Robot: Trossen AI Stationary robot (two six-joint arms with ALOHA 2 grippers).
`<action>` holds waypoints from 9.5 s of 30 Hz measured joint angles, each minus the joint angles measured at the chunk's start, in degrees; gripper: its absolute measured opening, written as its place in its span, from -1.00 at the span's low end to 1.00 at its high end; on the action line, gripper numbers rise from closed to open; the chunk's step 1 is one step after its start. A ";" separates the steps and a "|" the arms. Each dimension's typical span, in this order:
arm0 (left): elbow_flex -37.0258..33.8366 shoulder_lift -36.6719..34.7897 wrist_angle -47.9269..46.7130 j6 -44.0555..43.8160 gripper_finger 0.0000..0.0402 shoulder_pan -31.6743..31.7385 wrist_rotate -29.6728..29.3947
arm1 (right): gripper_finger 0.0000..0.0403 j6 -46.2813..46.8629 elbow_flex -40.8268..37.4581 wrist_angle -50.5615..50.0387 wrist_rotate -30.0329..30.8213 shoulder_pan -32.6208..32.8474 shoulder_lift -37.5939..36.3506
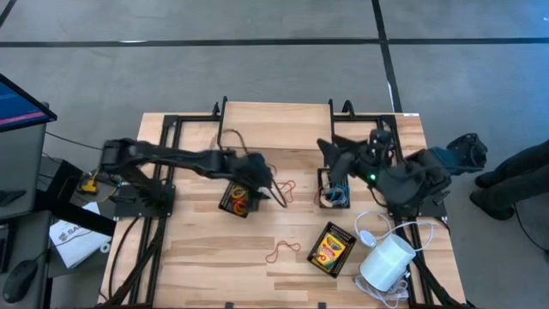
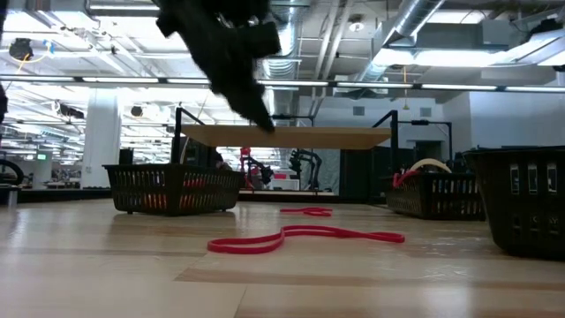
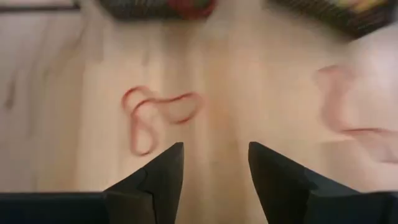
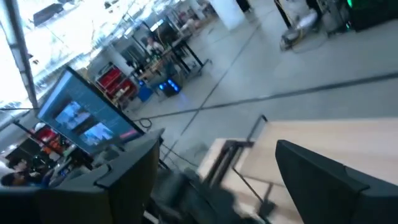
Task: Pick & Place Office Desk Supplies
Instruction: Put the top red rubber band into the top right black bin, then put the red rubber band into the top right black bin
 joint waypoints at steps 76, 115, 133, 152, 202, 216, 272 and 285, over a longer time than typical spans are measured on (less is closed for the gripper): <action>18.51 -14.10 28.51 -27.55 -1.00 11.91 20.79 | 0.57 -34.38 0.57 3.00 -62.12 -27.26 -0.70; 18.52 -22.81 1.85 -11.10 -0.11 8.67 8.54 | -0.99 -35.39 0.63 -4.80 -70.47 -32.88 5.90; 18.55 -29.95 -12.26 -12.35 0.04 10.11 -7.52 | -0.98 -36.21 -20.32 -36.24 -66.16 -34.11 8.54; 18.62 -18.03 -13.53 -18.13 -0.06 2.77 5.88 | 0.17 -34.10 -19.43 -41.76 -69.03 -34.02 6.39; 18.86 31.18 2.40 -14.57 0.12 -22.34 -5.42 | 0.24 -5.07 5.27 -37.47 -43.86 -24.12 -1.88; 18.68 32.84 3.30 -4.44 -0.93 -20.42 -5.61 | 0.24 -5.09 5.27 -27.88 -40.37 -18.07 -2.69; 18.45 -11.79 34.84 -31.96 -1.00 -2.71 15.38 | 0.24 -23.70 5.26 1.69 -36.53 -9.88 7.46; 18.45 -11.79 34.94 -32.27 -1.00 -3.13 15.12 | 0.24 -24.68 5.27 3.86 -38.04 -10.35 7.57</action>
